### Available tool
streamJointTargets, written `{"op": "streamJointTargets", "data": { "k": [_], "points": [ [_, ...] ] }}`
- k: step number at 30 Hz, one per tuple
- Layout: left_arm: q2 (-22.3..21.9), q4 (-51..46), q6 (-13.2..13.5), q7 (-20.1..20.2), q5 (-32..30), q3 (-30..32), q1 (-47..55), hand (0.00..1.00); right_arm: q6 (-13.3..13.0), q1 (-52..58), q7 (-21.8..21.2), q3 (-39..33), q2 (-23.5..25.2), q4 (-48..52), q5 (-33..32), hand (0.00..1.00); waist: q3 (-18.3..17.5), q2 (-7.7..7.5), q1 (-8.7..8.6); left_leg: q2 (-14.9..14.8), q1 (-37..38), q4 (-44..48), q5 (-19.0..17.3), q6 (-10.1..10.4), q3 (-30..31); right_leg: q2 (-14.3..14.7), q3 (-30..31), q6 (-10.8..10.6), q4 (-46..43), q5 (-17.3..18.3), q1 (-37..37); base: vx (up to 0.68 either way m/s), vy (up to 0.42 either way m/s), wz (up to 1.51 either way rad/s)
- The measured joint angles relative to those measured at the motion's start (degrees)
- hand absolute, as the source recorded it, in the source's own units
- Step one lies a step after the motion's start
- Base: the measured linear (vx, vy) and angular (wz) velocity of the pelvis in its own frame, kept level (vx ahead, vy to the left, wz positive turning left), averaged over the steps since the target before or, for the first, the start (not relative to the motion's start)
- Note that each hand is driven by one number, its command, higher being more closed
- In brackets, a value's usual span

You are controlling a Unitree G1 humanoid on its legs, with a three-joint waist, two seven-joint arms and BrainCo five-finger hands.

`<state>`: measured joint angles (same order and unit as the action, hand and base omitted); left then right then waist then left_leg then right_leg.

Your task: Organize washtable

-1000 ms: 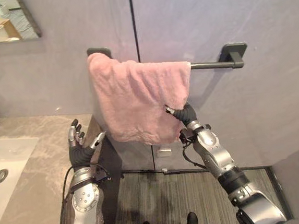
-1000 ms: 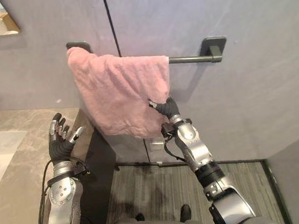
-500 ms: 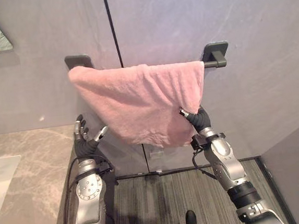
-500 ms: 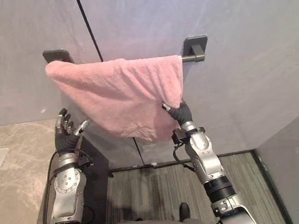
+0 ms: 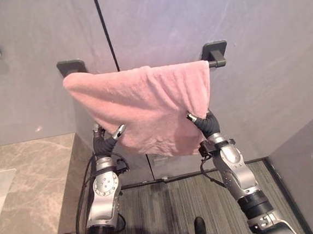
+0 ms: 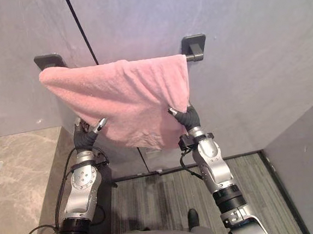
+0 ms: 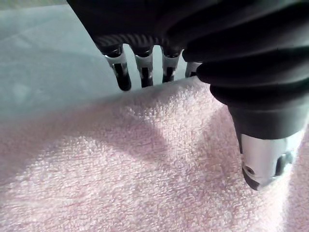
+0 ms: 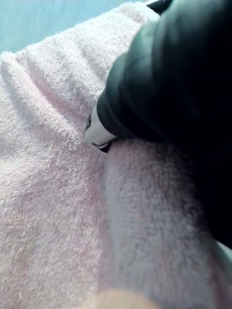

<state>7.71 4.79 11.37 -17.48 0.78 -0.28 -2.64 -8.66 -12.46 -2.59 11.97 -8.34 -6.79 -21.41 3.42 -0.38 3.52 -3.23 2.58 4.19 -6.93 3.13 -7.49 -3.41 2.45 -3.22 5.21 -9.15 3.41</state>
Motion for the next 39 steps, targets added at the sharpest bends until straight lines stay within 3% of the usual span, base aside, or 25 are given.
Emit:
{"op": "streamJointTargets", "data": {
  "k": [4,11,22,31,39],
  "points": [
    [1.8,0.3,0.0,0.5,0.0,-4.1,-4.6,1.00,0.0,-0.8,0.1,2.0,0.2,0.0,0.0,1.00,0.0,0.00,-1.32,0.0,-0.3,0.1,0.0,0.0,-0.6,0.0,0.6,0.1,0.0,-0.4,0.3,-0.06,0.002,-0.09],
    [1.6,1.3,0.1,0.5,0.0,-4.1,-6.3,1.00,-0.1,-1.2,0.1,2.9,0.1,0.0,0.0,1.00,0.0,0.09,-2.43,0.0,0.0,-0.9,0.0,0.1,-1.0,0.2,1.2,0.1,0.0,-0.4,0.5,-0.01,-0.001,-0.06],
    [1.0,1.8,0.4,1.3,-2.2,-2.5,-3.4,1.00,-0.2,0.1,0.0,3.1,0.5,-0.8,0.2,1.00,-0.1,-0.02,-2.46,0.0,0.6,-0.8,0.2,0.1,0.2,0.0,0.1,0.0,0.0,-0.4,-0.6,0.02,0.004,0.06],
    [0.7,2.1,0.5,4.7,-2.5,-2.3,-3.7,1.00,-0.6,-6.8,0.8,-2.0,2.2,-12.0,4.7,1.00,-0.1,-0.13,-1.81,0.0,0.7,-2.3,1.4,0.3,1.9,-0.1,-1.2,0.0,0.0,-0.3,-1.1,-0.05,-0.012,0.09],
    [-0.3,2.5,0.1,4.8,-2.5,-2.3,-4.3,1.00,0.3,-8.3,2.6,-3.4,2.7,-13.7,5.4,1.00,-0.1,-0.13,-1.54,0.2,0.9,-2.9,1.9,0.4,2.3,-0.2,-1.7,-0.2,0.0,-0.1,-1.1,0.00,-0.004,0.03]
  ]
}}
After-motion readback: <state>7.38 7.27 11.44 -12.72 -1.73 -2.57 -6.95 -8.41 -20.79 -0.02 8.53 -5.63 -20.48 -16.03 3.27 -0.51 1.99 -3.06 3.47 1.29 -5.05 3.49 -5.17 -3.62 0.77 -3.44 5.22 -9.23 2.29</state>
